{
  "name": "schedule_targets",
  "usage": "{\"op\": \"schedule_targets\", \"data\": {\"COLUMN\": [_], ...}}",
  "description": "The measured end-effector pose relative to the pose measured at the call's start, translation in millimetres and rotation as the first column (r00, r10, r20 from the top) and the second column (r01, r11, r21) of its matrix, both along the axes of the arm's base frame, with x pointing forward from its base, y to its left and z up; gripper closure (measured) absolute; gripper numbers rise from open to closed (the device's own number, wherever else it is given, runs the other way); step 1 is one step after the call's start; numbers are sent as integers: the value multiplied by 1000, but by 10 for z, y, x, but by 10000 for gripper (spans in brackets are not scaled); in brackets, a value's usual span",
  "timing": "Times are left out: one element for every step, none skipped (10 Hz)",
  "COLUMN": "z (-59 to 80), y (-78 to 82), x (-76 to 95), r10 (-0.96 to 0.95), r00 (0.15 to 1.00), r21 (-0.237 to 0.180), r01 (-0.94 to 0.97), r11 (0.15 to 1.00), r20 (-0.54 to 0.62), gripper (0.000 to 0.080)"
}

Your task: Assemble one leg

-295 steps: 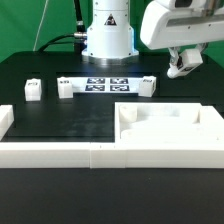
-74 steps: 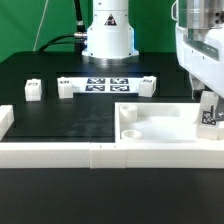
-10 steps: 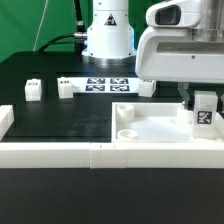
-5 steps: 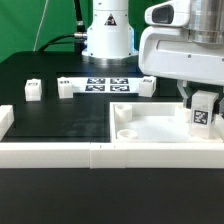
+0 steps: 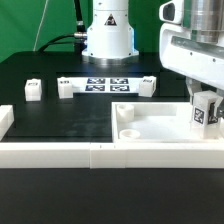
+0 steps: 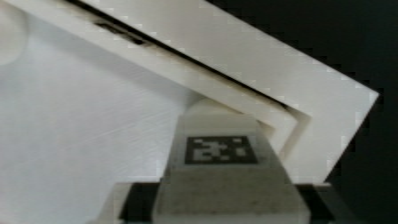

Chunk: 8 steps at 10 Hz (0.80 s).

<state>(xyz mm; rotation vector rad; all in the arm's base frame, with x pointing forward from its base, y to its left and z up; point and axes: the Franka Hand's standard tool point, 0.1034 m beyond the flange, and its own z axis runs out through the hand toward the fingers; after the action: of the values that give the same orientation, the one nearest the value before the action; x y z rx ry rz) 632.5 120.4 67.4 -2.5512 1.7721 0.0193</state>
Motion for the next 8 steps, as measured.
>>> {"op": "schedule_targets", "data": {"z": [0,2,1,0,0,1,2,5], "y": [20,25,26,27,29,27,22,9], "x": [-3,-4,-10,-10,-7,-6,-4,-2], "r10": [-126,-219,-310,-368,-468,-535,-592,-597], "r00": [992,976,951,930,884,845,806,802], "r21": [1,-1,0,0,0,-2,-5,-6], "r01": [126,219,310,368,468,535,592,597], "r11": [992,976,951,930,884,845,806,802], "r20": [-3,-5,-11,-13,-14,-15,-15,-14], "gripper": [509,509,509,509,509,509,509,509]}}
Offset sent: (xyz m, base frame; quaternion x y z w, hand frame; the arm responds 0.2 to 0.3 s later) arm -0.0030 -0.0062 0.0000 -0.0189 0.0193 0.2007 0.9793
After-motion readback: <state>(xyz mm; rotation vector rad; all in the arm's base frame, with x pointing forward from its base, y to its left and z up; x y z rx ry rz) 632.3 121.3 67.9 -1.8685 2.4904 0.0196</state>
